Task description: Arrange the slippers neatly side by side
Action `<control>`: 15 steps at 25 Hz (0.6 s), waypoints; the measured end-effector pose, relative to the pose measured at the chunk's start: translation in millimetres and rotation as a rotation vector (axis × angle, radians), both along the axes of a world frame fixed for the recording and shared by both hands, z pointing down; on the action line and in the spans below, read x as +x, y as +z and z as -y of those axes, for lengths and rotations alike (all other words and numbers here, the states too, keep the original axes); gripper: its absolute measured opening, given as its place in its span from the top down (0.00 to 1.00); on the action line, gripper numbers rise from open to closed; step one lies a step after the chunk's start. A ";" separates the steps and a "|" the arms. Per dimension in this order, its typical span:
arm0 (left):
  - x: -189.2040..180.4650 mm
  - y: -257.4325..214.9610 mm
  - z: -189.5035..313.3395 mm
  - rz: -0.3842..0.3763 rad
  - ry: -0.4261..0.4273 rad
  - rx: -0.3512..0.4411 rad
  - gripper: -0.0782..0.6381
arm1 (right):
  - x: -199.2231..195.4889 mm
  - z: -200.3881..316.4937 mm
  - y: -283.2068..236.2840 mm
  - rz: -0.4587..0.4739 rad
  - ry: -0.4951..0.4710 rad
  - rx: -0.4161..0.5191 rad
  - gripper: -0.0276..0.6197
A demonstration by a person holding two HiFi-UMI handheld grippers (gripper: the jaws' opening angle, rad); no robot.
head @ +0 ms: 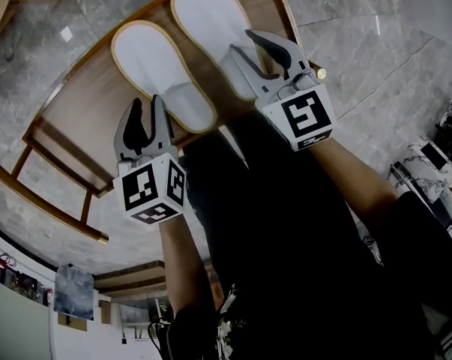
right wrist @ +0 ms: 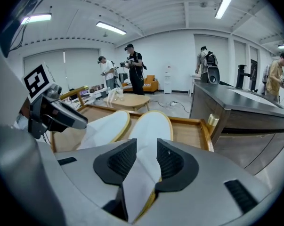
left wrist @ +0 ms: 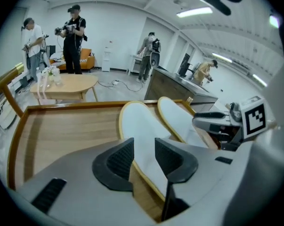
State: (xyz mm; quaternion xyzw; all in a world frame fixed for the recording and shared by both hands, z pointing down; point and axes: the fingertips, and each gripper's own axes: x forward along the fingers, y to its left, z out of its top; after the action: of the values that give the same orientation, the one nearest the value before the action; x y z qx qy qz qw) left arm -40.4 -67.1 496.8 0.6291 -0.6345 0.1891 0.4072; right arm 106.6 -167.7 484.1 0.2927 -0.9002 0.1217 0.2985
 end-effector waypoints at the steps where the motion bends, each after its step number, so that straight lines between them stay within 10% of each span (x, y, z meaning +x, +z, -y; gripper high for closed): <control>1: 8.4 0.9 0.9 0.007 0.022 -0.002 0.70 | 0.5 0.8 3.2 -0.007 -0.005 -0.005 0.79; 7: 36.5 19.3 1.8 0.109 0.166 -0.056 0.70 | -4.0 0.7 17.2 -0.029 -0.038 -0.022 0.78; 15: 18.9 21.6 4.7 0.203 0.147 -0.052 0.85 | -8.2 0.2 15.7 0.014 0.018 -0.045 0.94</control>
State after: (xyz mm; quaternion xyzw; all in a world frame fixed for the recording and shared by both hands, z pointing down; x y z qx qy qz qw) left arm -21.5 -71.8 518.4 0.6408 -0.6195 0.2976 0.3422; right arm 98.4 -167.9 499.8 0.2932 -0.8966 0.1466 0.2976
